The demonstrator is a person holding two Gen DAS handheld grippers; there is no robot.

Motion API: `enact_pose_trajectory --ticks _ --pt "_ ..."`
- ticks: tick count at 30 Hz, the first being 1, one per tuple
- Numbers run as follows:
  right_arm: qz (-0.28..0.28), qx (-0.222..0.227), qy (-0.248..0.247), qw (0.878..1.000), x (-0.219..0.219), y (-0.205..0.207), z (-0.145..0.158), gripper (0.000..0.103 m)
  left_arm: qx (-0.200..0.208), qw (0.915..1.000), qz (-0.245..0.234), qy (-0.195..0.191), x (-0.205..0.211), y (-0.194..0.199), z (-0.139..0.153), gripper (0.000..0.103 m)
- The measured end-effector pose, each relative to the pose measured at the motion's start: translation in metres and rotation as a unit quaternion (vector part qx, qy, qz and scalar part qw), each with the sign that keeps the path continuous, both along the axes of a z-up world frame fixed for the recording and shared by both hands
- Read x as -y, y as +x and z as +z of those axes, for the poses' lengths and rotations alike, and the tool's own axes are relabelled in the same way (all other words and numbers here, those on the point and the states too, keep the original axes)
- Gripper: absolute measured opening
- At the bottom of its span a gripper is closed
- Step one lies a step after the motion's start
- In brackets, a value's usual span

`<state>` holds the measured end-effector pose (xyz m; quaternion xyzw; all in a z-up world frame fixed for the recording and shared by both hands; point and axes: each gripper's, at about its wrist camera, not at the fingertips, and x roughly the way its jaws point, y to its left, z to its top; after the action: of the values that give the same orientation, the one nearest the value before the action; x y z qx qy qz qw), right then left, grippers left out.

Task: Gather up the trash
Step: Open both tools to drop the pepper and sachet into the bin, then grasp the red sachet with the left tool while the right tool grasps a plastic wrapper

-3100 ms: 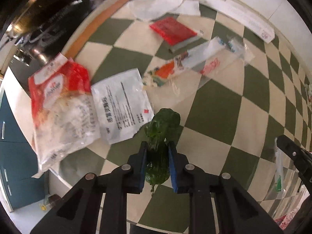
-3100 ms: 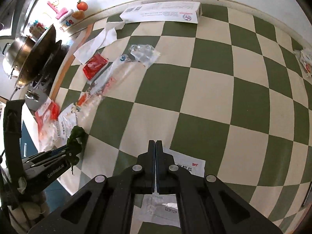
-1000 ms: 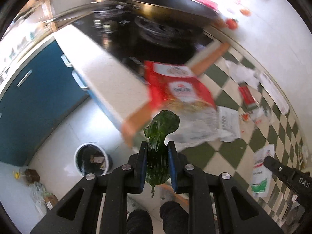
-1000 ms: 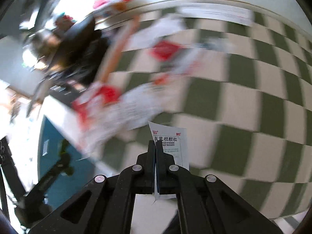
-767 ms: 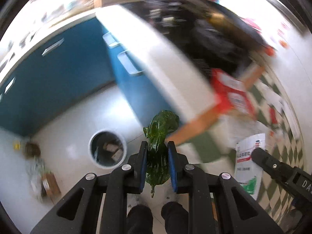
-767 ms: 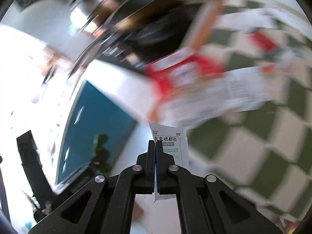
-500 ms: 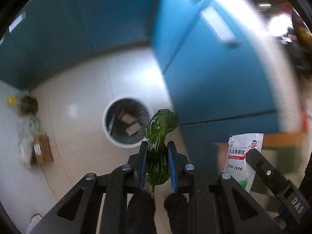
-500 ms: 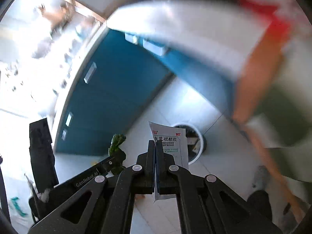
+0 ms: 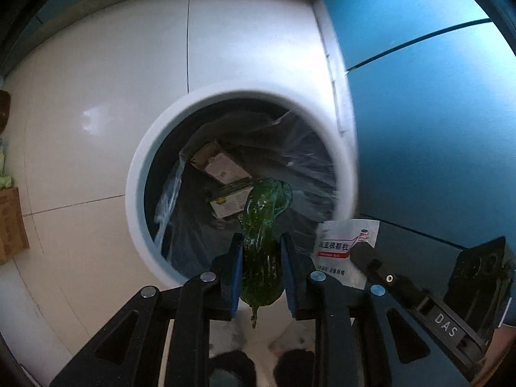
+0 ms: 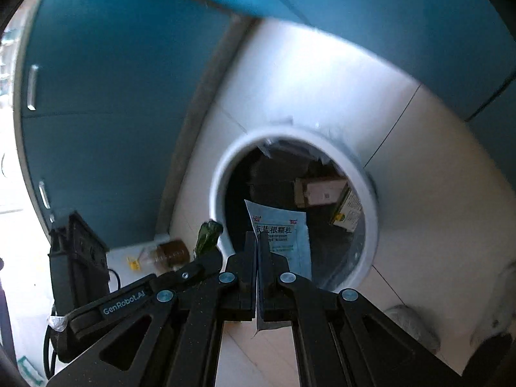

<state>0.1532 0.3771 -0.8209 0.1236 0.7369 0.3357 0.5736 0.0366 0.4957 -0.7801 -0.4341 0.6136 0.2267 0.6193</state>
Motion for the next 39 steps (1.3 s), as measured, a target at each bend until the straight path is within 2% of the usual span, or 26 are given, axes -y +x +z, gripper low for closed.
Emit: enact_pose_trajectory --ticks 1,2,4,6,8,10,11,12,13,14,17,24,28,34,36,39 --pt "0.006 -0.003 -0.009 1.000 0.001 0.002 -0.011 0.002 -0.012 0.9999 -0.004 0.008 -0.002 -0.003 -0.008 0.023" --pt "0.014 -0.006 -0.023 1.000 -0.002 0.002 -0.021 0.005 -0.019 0.9997 -0.006 0.014 -0.004 -0.005 -0.014 0.032" --pt "0.021 0.001 -0.048 0.999 -0.001 0.006 -0.032 0.023 -0.020 0.9994 -0.005 0.027 -0.008 -0.006 -0.014 0.065" --pt "0.024 0.008 -0.056 0.998 0.007 0.009 -0.033 0.053 -0.031 0.9970 -0.012 0.070 -0.009 -0.010 -0.004 0.085" --pt "0.039 0.031 -0.072 0.996 0.008 0.010 -0.023 0.056 -0.044 0.9929 -0.019 0.109 -0.008 -0.014 0.009 0.091" --pt "0.061 0.061 -0.093 0.992 0.006 0.010 -0.011 0.063 -0.053 0.9893 -0.021 0.134 -0.006 -0.019 0.025 0.100" --pt "0.075 0.087 -0.102 0.988 0.005 0.009 0.001 0.074 -0.053 0.9876 -0.024 0.146 -0.005 -0.022 0.034 0.100" --pt "0.093 0.115 -0.114 0.982 0.002 0.007 0.014 0.091 -0.052 0.9866 -0.027 0.152 -0.004 -0.023 0.042 0.101" --pt "0.115 0.149 -0.132 0.973 -0.002 0.004 0.027 0.099 -0.056 0.9847 -0.030 0.162 -0.002 -0.026 0.052 0.101" --pt "0.133 0.184 -0.144 0.963 -0.004 0.000 0.042 0.103 -0.065 0.9810 -0.033 0.180 -0.001 -0.030 0.065 0.101" --pt "0.168 0.238 -0.160 0.943 -0.004 -0.009 0.080 0.103 -0.075 0.9751 -0.031 0.206 0.004 -0.041 0.101 0.101" --pt "0.212 0.295 -0.174 0.915 0.000 -0.027 0.184 0.103 -0.082 0.9692 -0.012 0.232 0.026 -0.062 0.200 0.101" --pt "0.229 0.290 -0.172 0.913 0.008 -0.039 0.239 0.103 -0.082 0.9702 -0.014 0.227 0.047 -0.074 0.262 0.101" --pt "0.241 0.299 -0.149 0.911 0.033 -0.059 0.350 0.103 -0.062 0.9695 -0.009 0.237 0.073 -0.090 0.348 0.101" --pt "0.241 0.304 -0.134 0.912 0.045 -0.065 0.393 0.103 -0.057 0.9665 -0.009 0.250 0.083 -0.095 0.382 0.101" --pt "0.224 0.300 -0.105 0.921 0.066 -0.072 0.456 0.103 -0.043 0.9548 -0.015 0.294 0.102 -0.098 0.439 0.101"
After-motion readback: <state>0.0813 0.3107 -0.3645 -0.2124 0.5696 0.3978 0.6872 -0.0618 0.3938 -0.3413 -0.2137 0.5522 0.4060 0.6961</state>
